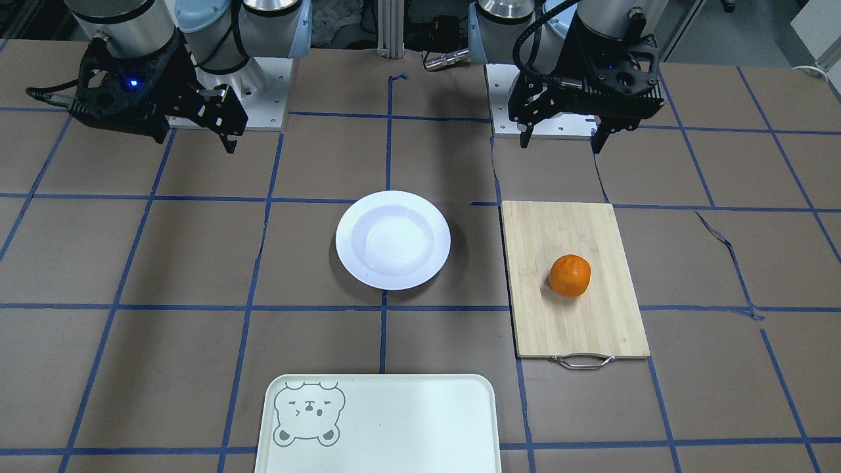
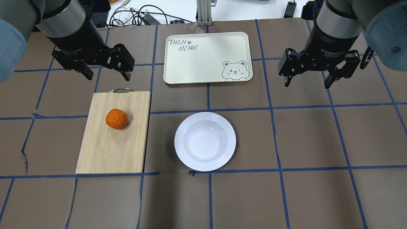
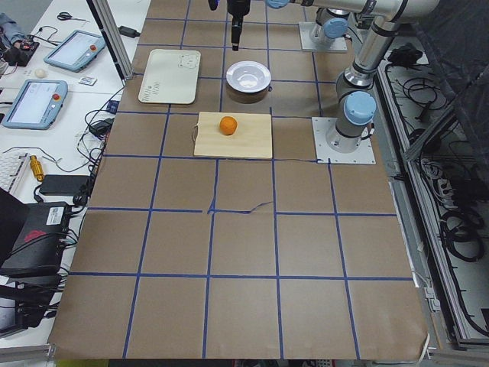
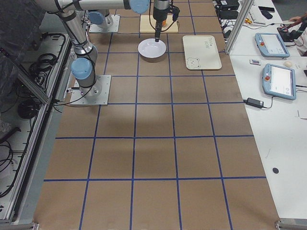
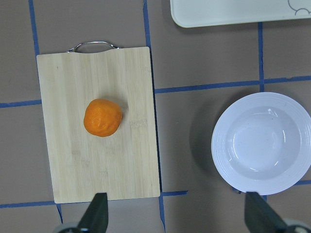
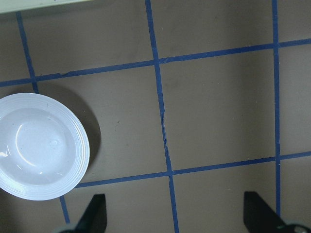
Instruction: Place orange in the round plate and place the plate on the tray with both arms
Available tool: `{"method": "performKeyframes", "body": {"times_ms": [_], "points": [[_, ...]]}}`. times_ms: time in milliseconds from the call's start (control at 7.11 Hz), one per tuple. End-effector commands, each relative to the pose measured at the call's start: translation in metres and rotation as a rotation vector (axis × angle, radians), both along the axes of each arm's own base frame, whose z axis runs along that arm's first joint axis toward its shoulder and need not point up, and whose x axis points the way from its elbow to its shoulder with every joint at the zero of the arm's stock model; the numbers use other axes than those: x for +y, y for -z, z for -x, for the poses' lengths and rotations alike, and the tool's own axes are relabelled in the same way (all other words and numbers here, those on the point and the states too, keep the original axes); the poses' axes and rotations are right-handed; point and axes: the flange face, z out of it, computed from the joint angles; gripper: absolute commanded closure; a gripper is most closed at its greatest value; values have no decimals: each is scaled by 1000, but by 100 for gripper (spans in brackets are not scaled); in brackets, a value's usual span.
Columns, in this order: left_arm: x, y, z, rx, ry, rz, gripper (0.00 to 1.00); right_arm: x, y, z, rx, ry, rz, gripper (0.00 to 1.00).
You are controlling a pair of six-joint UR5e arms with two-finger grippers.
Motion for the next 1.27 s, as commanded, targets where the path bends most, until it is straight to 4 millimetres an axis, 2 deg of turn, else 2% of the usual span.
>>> {"method": "performKeyframes", "body": {"times_ms": [0, 1125], "points": [[0, -1, 0, 3, 0, 1, 0, 0, 0, 1, 3, 0, -1, 0], [-3, -2, 2, 4, 5, -2, 0, -1, 1, 1, 3, 0, 4, 0]]}}
